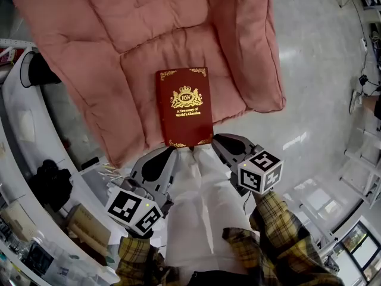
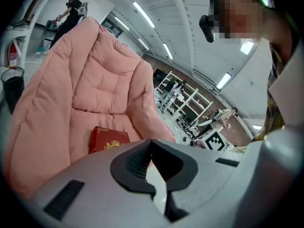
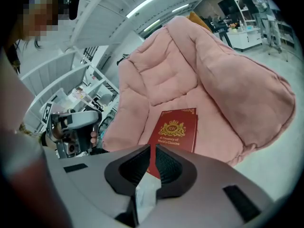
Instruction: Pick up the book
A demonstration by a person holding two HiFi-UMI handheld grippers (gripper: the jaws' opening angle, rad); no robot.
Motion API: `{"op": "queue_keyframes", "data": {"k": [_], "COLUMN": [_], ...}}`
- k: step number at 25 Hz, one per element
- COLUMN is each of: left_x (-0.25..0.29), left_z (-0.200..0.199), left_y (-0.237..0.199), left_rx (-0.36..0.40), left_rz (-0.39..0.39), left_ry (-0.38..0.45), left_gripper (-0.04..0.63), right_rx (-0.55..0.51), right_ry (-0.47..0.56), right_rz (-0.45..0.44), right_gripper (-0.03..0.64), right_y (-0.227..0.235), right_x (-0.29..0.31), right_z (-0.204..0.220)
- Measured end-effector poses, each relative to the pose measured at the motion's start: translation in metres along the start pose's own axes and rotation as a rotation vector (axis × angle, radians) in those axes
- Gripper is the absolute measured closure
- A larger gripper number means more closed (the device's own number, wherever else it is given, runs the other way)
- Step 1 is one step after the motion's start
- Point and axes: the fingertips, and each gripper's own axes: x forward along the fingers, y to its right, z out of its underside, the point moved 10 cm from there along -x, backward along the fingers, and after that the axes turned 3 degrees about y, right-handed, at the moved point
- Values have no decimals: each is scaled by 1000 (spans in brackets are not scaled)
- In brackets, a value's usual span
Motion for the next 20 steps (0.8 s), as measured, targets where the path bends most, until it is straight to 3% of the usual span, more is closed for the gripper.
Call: {"op": "queue_keyframes", "data": {"k": [3, 13, 20], "left_x": [9, 34, 42], "left_z": [12, 38, 41], "left_y": [-6, -29, -29], "left_rx": [-2, 0, 10], "left_rz": [7, 30, 42], "left_ry": [-28, -87, -84], "left_gripper": [591, 591, 591], "right_rx": [49, 272, 430], "right_ry": [22, -21, -100], "right_rz": [13, -10, -56], "right_gripper": [586, 357, 313], "right_y": [13, 68, 94], "right_x": [6, 31, 50], "right_z": [9, 45, 72]}}
